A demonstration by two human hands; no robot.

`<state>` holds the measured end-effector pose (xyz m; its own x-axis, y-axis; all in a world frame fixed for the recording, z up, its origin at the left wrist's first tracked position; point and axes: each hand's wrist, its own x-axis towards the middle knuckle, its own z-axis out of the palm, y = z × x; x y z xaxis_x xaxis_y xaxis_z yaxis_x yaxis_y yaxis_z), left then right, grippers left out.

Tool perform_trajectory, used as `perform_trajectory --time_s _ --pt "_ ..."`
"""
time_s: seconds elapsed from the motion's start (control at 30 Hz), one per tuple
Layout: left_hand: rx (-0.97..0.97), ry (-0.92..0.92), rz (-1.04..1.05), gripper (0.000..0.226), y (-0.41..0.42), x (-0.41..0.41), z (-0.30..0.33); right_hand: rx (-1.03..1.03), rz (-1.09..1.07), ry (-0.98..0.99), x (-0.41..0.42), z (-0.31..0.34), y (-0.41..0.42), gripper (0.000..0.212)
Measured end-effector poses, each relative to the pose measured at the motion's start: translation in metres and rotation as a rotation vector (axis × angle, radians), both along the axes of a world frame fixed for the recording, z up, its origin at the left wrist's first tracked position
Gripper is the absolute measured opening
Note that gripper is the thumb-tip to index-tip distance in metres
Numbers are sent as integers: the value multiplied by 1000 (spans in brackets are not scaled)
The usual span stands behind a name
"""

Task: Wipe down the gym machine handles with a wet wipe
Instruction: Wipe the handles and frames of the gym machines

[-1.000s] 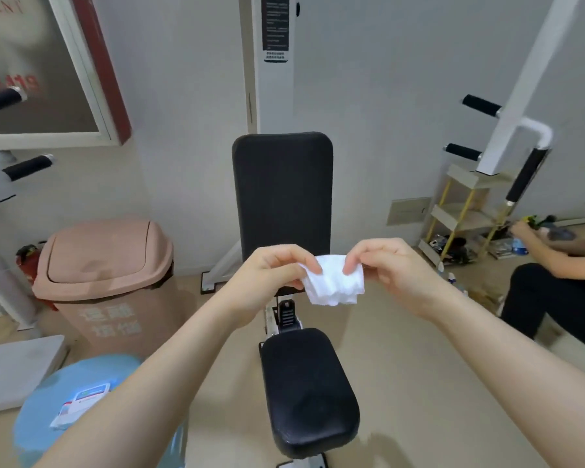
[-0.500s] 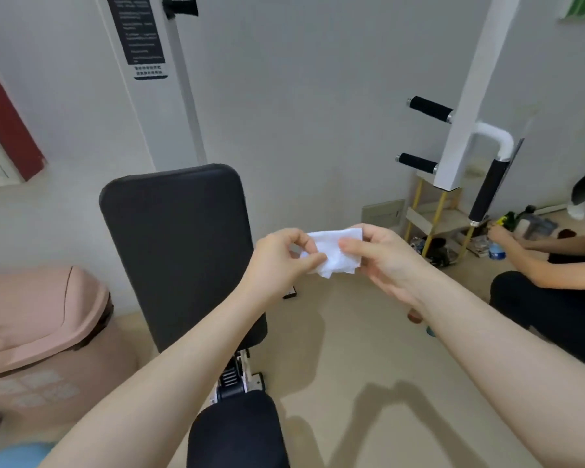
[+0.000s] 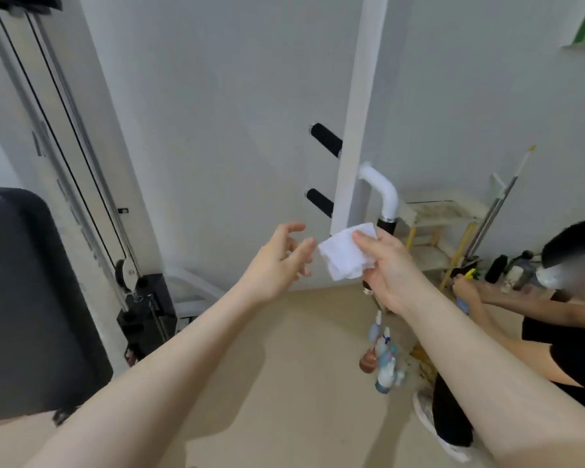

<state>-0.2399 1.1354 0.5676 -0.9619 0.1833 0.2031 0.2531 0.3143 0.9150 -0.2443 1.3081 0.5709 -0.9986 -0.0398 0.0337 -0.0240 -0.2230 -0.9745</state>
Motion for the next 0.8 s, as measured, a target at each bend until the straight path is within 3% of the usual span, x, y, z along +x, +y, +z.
perform_trajectory --time_s 0.13,0.27,0.4,0.5,0.67,0.8 --pt "-18 -78 92 28 72 -43 8 83 51 51 -32 16 79 9" --pt "-3 -91 119 26 128 -78 20 144 -79 87 -59 9 133 8" --pt "36 -119 161 25 152 -97 27 473 -136 61 -91 -20 156 9" --pt "2 -123 159 24 150 -106 25 493 -187 74 -117 -26 146 16" --pt "-66 -106 120 15 145 -113 30 266 92 163 -113 -29 116 25" --pt "-58 -101 97 14 139 -116 24 398 242 141 -109 -73 133 39"
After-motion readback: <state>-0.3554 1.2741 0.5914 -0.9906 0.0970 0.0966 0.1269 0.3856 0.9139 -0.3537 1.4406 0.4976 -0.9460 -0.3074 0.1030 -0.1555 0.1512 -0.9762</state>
